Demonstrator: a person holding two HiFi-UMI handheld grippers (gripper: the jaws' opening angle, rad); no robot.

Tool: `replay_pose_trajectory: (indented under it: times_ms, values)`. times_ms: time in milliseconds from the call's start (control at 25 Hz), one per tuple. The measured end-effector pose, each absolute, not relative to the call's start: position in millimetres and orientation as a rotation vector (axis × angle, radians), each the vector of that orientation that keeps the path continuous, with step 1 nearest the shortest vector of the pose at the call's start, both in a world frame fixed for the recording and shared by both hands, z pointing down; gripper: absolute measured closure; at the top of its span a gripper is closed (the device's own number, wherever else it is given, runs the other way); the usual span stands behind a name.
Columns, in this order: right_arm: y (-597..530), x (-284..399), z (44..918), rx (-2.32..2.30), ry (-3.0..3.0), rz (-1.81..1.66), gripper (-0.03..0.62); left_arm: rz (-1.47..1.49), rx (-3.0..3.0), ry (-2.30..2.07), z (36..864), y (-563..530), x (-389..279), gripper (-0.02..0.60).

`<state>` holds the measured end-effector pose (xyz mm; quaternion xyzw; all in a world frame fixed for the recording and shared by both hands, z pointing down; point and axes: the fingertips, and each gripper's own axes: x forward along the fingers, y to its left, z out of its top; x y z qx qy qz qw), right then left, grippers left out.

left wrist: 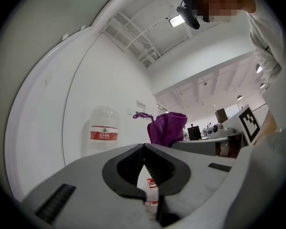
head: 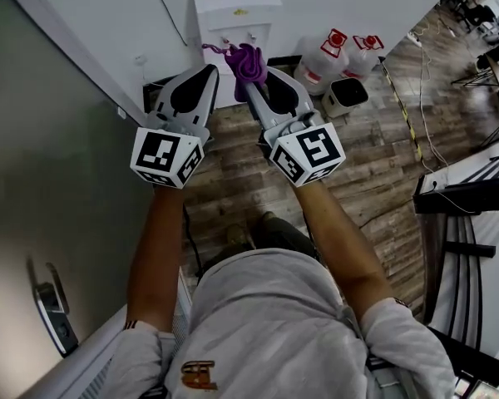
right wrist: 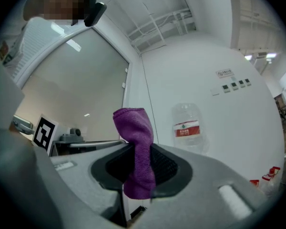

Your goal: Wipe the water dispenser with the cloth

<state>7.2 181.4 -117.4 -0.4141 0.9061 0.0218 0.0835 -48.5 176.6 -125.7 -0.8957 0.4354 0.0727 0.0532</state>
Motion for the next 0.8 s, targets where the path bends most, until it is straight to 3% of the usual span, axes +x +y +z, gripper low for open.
replay_pose_trajectory:
  times_ms: [800]
  values:
    - [32, -4, -62, -1.233, 2.707, 0.043, 0.494, 0.112, -2.713, 1.401, -68, 24, -56, 0.583]
